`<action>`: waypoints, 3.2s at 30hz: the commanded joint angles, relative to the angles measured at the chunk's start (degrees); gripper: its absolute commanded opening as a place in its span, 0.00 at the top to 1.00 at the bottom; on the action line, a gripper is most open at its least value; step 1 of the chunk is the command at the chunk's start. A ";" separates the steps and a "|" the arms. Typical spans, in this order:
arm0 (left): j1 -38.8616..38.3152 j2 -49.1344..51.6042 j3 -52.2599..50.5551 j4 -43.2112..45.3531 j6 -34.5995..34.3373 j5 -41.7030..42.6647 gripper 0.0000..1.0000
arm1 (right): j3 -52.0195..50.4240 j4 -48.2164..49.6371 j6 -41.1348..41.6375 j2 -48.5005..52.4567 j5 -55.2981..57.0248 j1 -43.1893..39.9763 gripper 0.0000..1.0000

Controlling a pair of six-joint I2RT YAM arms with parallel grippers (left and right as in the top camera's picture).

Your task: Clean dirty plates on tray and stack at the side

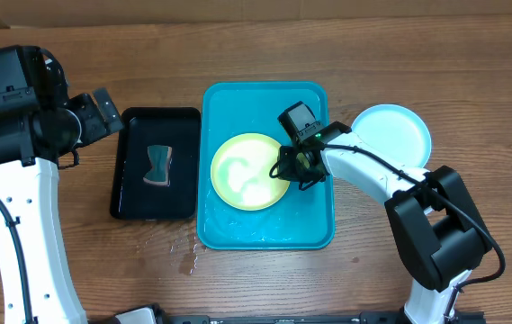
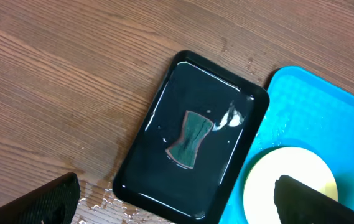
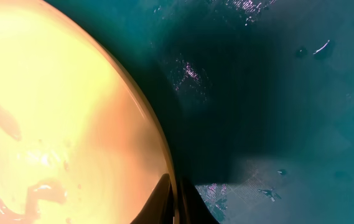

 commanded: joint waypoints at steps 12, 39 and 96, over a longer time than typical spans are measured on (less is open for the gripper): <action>-0.02 0.00 0.70 -0.04 -0.76 0.42 0.00 | 0.61 0.33 0.20 0.33 0.15 0.00 0.96; -0.02 0.00 0.70 -0.04 -0.74 0.42 0.00 | 0.61 0.57 -0.04 0.33 0.00 0.00 0.95; -0.02 0.00 0.70 -0.04 -0.74 0.42 0.00 | 11.30 5.09 9.25 -5.22 14.93 14.25 0.96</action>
